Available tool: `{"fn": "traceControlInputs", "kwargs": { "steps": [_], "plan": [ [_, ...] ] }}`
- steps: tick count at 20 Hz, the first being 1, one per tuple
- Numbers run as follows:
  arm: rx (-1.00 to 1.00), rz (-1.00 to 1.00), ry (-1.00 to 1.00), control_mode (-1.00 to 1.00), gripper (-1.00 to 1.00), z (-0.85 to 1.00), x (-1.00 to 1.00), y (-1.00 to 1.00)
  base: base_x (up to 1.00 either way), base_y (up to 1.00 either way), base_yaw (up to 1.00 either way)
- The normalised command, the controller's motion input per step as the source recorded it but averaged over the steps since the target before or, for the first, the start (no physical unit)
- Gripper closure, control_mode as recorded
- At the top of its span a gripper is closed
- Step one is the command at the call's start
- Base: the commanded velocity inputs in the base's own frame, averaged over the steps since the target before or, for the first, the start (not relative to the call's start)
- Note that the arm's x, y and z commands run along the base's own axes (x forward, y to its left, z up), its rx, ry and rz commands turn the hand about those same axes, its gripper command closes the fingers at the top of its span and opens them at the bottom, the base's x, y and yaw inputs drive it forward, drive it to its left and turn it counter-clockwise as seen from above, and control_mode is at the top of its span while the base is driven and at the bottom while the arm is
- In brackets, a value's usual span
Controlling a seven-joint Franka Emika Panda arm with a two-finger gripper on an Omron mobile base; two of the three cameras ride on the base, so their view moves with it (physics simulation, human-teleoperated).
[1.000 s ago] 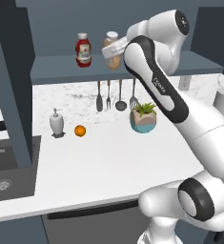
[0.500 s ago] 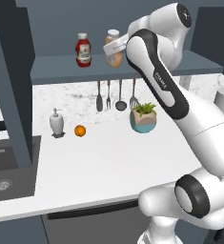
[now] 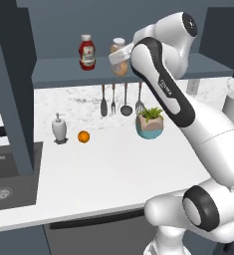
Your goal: Put the shaker and condiment bottle from the counter next to their counterparts in the cabinet.
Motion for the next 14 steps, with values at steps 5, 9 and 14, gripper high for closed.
{"fn": "traceControlInputs", "kwargs": {
  "steps": [5, 9, 14],
  "plan": [
    [0.01, 0.0, 0.04, -1.0, 1.0, 0.0, 0.5, -0.23, 0.0, 0.0, 0.0],
    [0.05, 0.0, 0.1, -1.0, 1.0, 0.0, 0.59, -0.1, 0.0, 0.0, 0.0],
    [0.09, 0.0, 0.19, -1.0, 1.0, -0.04, 0.5, 0.0, 0.0, 0.0, 0.0]
  ]
}}
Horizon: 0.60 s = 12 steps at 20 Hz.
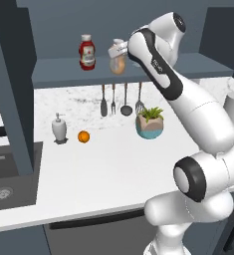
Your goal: Put the shaker and condiment bottle from the counter next to their counterparts in the cabinet.
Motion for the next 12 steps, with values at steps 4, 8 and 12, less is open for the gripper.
{"fn": "traceControlInputs", "kwargs": {
  "steps": [4, 8, 12],
  "plan": [
    [0.06, 0.0, 0.15, -1.0, 1.0, 0.0, 0.43, 0.0, 0.0, 0.0, 0.0],
    [0.0, 0.0, 0.05, -1.0, 1.0, 0.0, 0.39, 0.0, 0.0, 0.0, 0.0],
    [-0.03, 0.0, 0.0, -1.0, 1.0, 0.0, 0.28, 0.0, 0.0, 0.0, 0.0]
  ]
}}
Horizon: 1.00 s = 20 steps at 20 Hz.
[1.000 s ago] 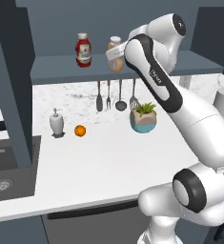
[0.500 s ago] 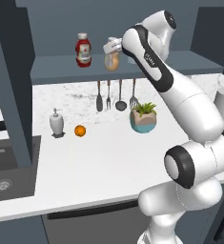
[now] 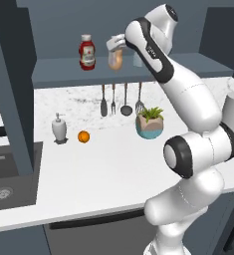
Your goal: Put the shaker and condiment bottle from the counter next to their counterparts in the cabinet.
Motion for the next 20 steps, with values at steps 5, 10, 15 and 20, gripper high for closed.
{"fn": "traceControlInputs", "kwargs": {
  "steps": [5, 10, 15, 20],
  "plan": [
    [-0.07, 0.0, -0.03, -1.0, 1.0, -0.02, 0.13, 0.0, 0.0, 0.0, 0.0],
    [-0.05, 0.0, -0.08, -1.0, 1.0, -0.06, 0.0, 0.0, 0.0, 0.0, 0.0],
    [0.0, 0.0, -0.05, -1.0, 1.0, -0.06, 0.05, 0.0, 0.0, 0.0, 0.0],
    [0.02, 0.0, 0.0, -1.0, 1.0, -0.16, 0.12, 0.01, 0.0, 0.0, 0.0]
  ]
}}
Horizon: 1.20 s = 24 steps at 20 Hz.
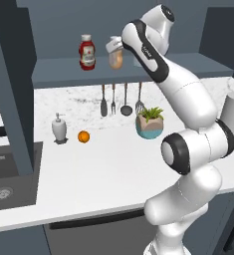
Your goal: Put the shaker and condiment bottle from the counter next to their counterparts in the cabinet.
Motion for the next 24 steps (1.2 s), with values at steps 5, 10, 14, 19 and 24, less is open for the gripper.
{"fn": "traceControlInputs", "kwargs": {
  "steps": [5, 10, 14, 19, 24],
  "plan": [
    [0.02, 0.0, 0.0, -1.0, 1.0, -0.01, 0.26, 0.07, 0.0, 0.0, 0.0],
    [0.02, 0.0, 0.0, -1.0, 1.0, 0.0, 0.37, 0.16, 0.0, 0.0, 0.0],
    [0.01, 0.0, 0.0, -1.0, 1.0, 0.0, 0.36, 0.14, 0.0, 0.0, 0.0],
    [0.0, 0.0, 0.0, -1.0, 1.0, 0.0, 0.4, 0.07, 0.0, 0.0, 0.0],
    [0.0, 0.0, 0.0, -1.0, -1.0, 0.0, 0.43, 0.08, 0.0, 0.0, 0.0]
  ]
}}
